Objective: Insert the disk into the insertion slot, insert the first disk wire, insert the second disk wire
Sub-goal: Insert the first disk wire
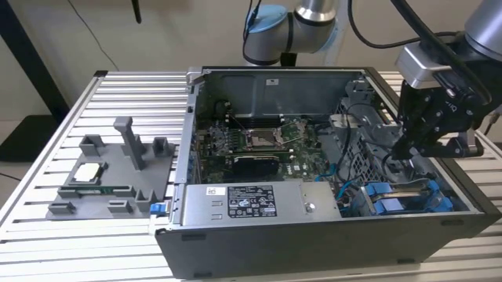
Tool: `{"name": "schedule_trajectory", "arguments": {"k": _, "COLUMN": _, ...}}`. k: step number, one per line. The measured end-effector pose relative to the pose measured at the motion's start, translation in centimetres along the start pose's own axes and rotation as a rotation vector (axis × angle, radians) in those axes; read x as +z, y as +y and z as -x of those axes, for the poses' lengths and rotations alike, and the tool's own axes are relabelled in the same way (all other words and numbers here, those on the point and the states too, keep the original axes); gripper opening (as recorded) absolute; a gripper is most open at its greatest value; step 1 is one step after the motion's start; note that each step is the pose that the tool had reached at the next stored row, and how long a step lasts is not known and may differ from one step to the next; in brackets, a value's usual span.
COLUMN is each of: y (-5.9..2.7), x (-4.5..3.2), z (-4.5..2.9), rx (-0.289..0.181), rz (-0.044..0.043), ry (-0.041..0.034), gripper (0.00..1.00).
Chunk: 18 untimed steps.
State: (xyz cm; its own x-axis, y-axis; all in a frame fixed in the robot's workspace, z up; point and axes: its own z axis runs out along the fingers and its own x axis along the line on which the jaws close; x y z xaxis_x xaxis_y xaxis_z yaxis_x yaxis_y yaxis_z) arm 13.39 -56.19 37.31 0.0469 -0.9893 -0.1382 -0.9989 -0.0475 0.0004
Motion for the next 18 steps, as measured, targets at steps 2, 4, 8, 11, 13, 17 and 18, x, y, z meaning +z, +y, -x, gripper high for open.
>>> {"name": "schedule_trajectory", "arguments": {"k": 2, "y": 0.0, "x": 0.03, "z": -0.03, "rx": 0.0, "rz": 0.0001, "ry": 0.0037, "gripper": 0.19}}
{"name": "schedule_trajectory", "arguments": {"k": 4, "y": 0.0, "x": 0.03, "z": -0.03, "rx": 0.0, "rz": 0.0001, "ry": 0.0044, "gripper": 0.19}}
{"name": "schedule_trajectory", "arguments": {"k": 8, "y": 0.0, "x": 0.06, "z": -0.03, "rx": 0.0, "rz": 0.0002, "ry": 0.0047, "gripper": 0.19}}
{"name": "schedule_trajectory", "arguments": {"k": 11, "y": 0.0, "x": 0.13, "z": -0.12, "rx": 0.0, "rz": 0.0001, "ry": 0.0048, "gripper": 0.19}}
{"name": "schedule_trajectory", "arguments": {"k": 13, "y": -0.01, "x": 0.18, "z": -0.2, "rx": 0.0, "rz": 0.0002, "ry": 0.0047, "gripper": 0.19}}
{"name": "schedule_trajectory", "arguments": {"k": 17, "y": -0.02, "x": 0.23, "z": -0.29, "rx": 0.0, "rz": 0.0002, "ry": 0.0048, "gripper": 0.19}}
{"name": "schedule_trajectory", "arguments": {"k": 18, "y": -0.02, "x": 0.24, "z": -0.3, "rx": 0.0, "rz": 0.0002, "ry": 0.0048, "gripper": 0.19}}
